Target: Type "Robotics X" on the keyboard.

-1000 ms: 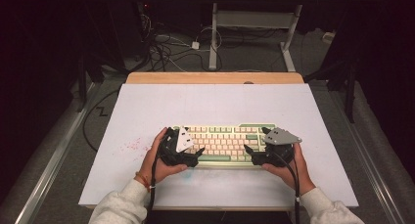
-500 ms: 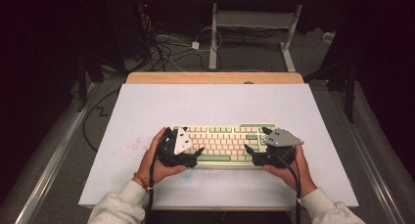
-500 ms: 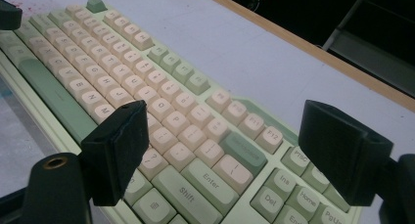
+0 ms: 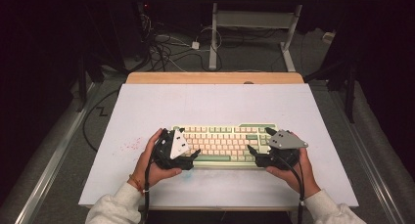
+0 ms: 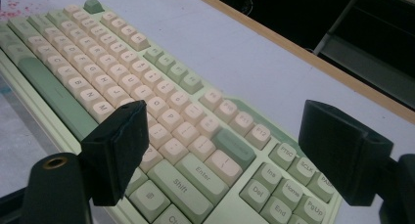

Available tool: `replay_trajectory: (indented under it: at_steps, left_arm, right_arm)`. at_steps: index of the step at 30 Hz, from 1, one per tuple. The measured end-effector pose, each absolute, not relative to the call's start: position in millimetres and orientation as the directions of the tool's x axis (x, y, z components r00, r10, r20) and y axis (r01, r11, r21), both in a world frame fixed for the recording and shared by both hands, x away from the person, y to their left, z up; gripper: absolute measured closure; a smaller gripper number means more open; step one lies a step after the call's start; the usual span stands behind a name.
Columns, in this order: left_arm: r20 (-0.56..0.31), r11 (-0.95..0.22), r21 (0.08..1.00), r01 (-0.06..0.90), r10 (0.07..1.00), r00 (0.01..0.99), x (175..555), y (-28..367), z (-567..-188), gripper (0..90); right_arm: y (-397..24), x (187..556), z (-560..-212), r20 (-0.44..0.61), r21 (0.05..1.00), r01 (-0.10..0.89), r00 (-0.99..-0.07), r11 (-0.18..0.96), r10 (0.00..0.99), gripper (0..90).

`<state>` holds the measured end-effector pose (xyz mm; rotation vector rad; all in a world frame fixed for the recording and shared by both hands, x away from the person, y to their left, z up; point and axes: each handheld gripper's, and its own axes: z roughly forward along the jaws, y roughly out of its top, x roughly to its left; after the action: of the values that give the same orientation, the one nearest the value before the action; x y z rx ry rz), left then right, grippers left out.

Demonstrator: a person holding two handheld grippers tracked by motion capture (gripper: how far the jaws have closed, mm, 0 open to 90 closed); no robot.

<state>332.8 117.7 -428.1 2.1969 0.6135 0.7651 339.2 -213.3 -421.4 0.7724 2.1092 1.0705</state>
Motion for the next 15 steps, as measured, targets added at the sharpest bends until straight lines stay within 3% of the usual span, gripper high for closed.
replay_trajectory:
  at_steps: [15]
  left_arm:
    - [0.338, -0.629, 0.756, 0.182, 0.614, 0.713, 326, 128, -429, 16.0]
  right_arm:
    - [-222, 331, -421, -0.298, 0.832, 0.205, -0.619, 0.516, 0.726, 19.0]
